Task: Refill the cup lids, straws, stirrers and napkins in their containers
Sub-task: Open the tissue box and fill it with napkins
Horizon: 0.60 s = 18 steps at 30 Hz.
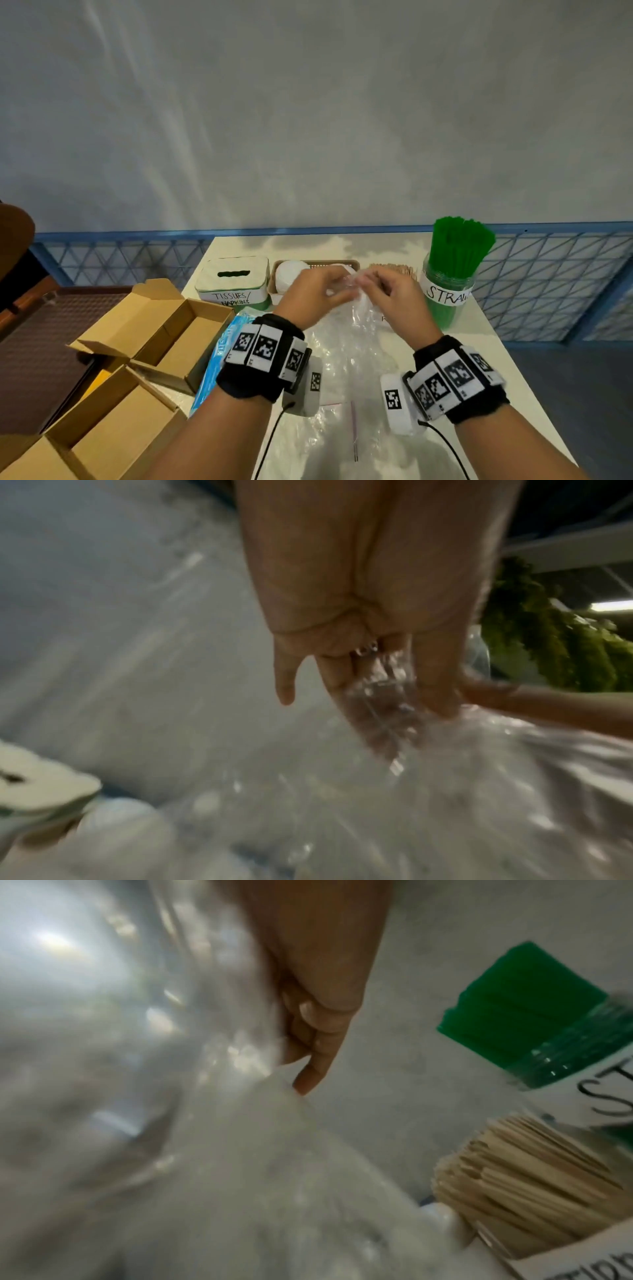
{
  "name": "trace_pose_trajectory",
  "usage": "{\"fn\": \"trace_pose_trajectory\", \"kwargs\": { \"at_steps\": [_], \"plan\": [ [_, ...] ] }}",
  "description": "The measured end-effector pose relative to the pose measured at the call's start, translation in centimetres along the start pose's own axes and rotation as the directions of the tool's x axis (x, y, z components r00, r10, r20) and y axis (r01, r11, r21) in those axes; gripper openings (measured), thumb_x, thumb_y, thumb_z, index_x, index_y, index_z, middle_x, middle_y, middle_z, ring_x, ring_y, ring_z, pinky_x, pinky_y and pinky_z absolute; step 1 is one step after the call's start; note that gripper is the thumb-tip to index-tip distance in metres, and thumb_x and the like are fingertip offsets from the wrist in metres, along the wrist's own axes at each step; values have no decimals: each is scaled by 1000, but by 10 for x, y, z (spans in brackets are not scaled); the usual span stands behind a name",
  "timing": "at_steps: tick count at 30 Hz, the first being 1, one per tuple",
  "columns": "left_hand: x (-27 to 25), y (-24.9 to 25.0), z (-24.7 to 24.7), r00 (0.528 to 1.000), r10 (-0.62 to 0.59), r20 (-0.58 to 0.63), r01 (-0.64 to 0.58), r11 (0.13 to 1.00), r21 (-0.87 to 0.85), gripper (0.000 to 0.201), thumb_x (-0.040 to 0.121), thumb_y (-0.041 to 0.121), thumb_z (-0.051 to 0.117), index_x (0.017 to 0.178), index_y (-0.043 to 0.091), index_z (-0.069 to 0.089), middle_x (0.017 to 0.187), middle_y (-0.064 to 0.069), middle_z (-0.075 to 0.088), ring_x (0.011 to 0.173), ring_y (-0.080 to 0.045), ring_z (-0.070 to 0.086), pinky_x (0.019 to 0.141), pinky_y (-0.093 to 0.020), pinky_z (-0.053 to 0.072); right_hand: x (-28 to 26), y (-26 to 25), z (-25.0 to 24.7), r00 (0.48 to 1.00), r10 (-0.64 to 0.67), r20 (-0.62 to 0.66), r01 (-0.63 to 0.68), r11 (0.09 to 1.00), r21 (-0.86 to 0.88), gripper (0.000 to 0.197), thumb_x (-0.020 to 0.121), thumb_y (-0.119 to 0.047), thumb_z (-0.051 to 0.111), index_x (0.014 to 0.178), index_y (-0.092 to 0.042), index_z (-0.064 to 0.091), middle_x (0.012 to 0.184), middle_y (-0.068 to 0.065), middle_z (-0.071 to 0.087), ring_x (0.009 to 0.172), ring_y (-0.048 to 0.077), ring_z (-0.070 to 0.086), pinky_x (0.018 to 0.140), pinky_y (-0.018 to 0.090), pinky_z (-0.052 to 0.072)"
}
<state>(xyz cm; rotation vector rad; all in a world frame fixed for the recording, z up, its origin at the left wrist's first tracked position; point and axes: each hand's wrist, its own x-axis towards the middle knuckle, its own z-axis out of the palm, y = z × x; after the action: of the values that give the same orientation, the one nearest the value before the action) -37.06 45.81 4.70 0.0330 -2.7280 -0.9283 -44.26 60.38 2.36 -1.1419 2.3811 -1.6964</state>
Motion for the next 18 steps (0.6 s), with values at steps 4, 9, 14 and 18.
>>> {"fn": "trace_pose_trajectory", "kwargs": {
  "at_steps": [4,9,14,18],
  "plan": [
    [-2,-16,-3,961,-148,-235,63,940,-336,15,92,18,54,81,13,62,71,5,63,60,5,58,66,-11,48,-14,9,-12,982,128,142,-143,985,101,51,76,-37,69,121,-29,46,102,-10,55,90,7,56,79,17,48],
    [-4,-31,-16,891,-221,-397,49,915,-399,20,96,17,47,86,5,59,73,-4,66,59,1,59,50,-5,42,-29,23,-17,973,134,189,-136,991,-1,18,83,-25,66,98,-29,57,85,-11,59,71,2,57,67,13,48],
    [-14,-46,-22,845,-282,-454,76,904,-421,27,98,17,43,77,10,58,62,-1,60,50,2,54,58,-16,46,-23,37,-23,956,195,-221,-157,971,178,19,92,-10,53,75,-19,55,66,0,56,59,4,56,69,28,52],
    [-21,-57,-20,855,-253,-454,140,953,-268,22,96,20,47,76,20,56,71,2,58,63,5,52,67,-29,47,-18,35,-27,909,198,-366,-112,963,243,19,95,-15,48,77,-18,53,66,1,53,65,18,51,75,44,50]
  ]
}}
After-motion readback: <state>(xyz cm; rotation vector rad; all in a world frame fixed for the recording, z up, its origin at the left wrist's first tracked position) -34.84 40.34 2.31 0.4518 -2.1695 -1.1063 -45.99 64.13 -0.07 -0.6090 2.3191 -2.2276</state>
